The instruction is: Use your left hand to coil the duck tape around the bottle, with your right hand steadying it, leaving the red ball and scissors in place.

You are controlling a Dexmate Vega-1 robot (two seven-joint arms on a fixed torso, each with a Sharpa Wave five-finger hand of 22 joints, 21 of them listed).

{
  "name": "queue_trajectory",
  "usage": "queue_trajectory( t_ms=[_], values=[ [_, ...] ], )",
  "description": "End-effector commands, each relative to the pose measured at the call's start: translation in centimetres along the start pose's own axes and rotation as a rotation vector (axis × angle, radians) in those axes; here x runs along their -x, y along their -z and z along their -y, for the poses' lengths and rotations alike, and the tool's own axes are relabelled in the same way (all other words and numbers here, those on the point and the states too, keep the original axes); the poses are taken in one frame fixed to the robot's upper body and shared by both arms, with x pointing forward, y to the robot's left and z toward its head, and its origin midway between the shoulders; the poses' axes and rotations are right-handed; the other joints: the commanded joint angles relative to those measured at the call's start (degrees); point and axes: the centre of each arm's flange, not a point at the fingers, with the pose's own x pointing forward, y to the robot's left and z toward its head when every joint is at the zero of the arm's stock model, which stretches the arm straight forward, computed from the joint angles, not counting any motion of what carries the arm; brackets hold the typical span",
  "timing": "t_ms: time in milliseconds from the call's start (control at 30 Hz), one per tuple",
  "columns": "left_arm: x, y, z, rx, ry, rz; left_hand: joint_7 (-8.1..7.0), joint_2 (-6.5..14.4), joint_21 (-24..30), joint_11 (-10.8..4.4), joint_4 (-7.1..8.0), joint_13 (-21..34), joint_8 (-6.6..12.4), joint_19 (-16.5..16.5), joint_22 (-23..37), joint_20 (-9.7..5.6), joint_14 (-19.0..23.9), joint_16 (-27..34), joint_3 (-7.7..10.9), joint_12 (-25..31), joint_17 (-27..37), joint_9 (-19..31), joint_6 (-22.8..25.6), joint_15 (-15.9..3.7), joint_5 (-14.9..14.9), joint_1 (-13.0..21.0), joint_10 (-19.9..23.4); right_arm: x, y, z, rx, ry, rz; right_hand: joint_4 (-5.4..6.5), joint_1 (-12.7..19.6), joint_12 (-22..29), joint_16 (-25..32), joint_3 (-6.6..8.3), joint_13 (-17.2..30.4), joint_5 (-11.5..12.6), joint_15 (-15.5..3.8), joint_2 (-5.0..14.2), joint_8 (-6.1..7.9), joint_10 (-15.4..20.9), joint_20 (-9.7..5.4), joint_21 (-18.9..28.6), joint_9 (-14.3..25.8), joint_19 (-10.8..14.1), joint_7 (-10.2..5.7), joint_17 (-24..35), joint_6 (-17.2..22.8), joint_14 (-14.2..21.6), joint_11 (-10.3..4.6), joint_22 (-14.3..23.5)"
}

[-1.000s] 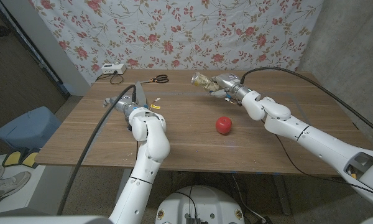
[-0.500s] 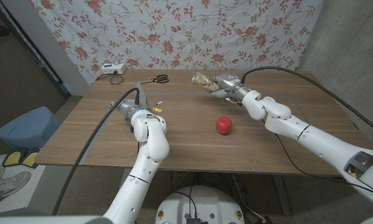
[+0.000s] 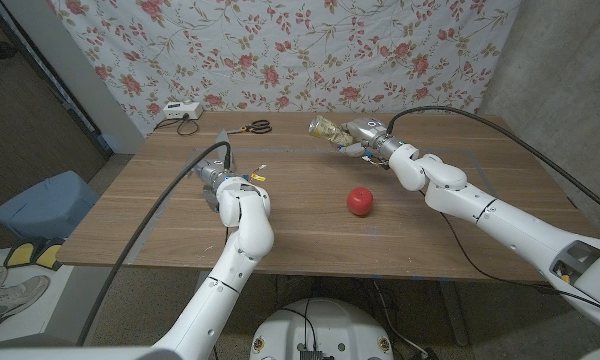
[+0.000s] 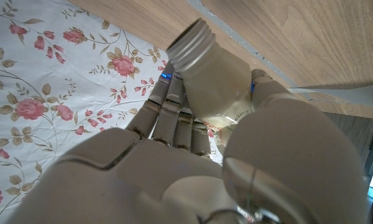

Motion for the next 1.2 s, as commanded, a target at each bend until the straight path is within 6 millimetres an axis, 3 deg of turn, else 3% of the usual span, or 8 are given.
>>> queue_trajectory(
  t_ms=[33, 433, 733, 933, 1200],
  values=[
    [-0.5, -1.9, 0.9, -0.089, 0.069, 0.055, 0.28, -0.8, -0.1, 0.35, -0.26, 0.2, -0.4, 1.0, 0.2, 0.04, -0.4, -0.2, -0.46, -0.4, 0.0, -0.1, -0.9, -0.8, 0.7, 0.6, -0.5, -0.2, 0.5, 0.0, -0.014, -0.001, -0.014, 0.36, -0.6, -0.1, 0.1, 0.0, 0.2, 0.2, -12.22, 11.98, 0.15, 17.3, -5.37, 0.4, 0.1, -0.5, -8.87, 0.3, 21.8, 8.0, -7.88, 0.0],
    [1.3, -1.3, -1.9, -0.014, -0.012, 0.095, 0.41, -0.3, -0.2, 0.46, -0.35, 0.4, -0.41, 1.8, 0.2, 0.03, 0.0, -0.2, -0.96, -0.4, 0.0, 0.0, -1.4, -0.66, 1.6, 1.3, -0.2, -1.5, 0.3, 0.0, -0.027, 0.001, -0.009, 0.3, -0.3, -0.4, -0.1, -0.11, 0.3, 0.1, -12.23, 12.0, -0.1, 17.8, -5.35, 1.0, 0.2, -0.7, -8.82, 0.5, 22.1, 8.3, -7.73, 0.0],
    [3.7, 0.5, -4.2, 0.045, -0.113, 0.088, 0.48, 0.2, -0.5, 0.49, -0.37, 0.4, -0.46, 1.6, 0.3, 0.2, 0.2, -0.2, -1.05, -0.5, 0.0, 0.0, -1.8, -0.4, 2.0, 1.7, -0.3, -1.8, 0.2, 0.6, -0.021, 0.007, -0.024, 0.28, -0.2, -0.7, -0.3, -0.2, 0.4, 0.1, -12.19, 11.96, -0.3, 17.9, -5.3, 1.4, 0.2, -0.7, -8.78, 0.6, 22.2, 8.4, -7.79, -0.1],
    [4.4, 1.3, -4.7, 0.053, -0.139, 0.079, 0.65, 0.5, -1.0, 1.08, -0.32, 0.5, -0.65, 1.0, 0.3, 0.62, -0.5, -0.5, -1.21, -0.9, 0.1, 0.0, -2.7, 0.04, 2.5, 2.1, -0.9, -1.7, -0.2, 1.0, -0.026, 0.017, -0.025, 0.23, -0.1, -0.8, -0.4, -0.24, 0.5, 0.1, -12.22, 11.97, -0.37, 18.0, -5.27, 1.7, 0.2, -0.7, -8.83, 0.7, 22.4, 8.5, -7.88, -0.1],
    [4.7, 0.9, -4.3, 0.002, -0.074, 0.102, 0.92, 0.8, -1.3, 1.03, -0.27, 0.6, -0.3, 1.0, 0.4, 0.7, -0.1, -0.4, -1.39, -0.7, 0.1, 0.0, -2.1, 0.09, 2.8, 2.4, -0.3, -1.3, -0.4, 1.2, -0.032, 0.037, -0.011, 0.26, -0.1, -1.0, -0.6, -0.33, 0.6, 0.0, -12.13, 11.94, -0.55, 18.0, -5.29, 2.0, 0.2, -0.8, -8.78, 0.7, 22.5, 8.6, -7.72, -0.2]
  ],
)
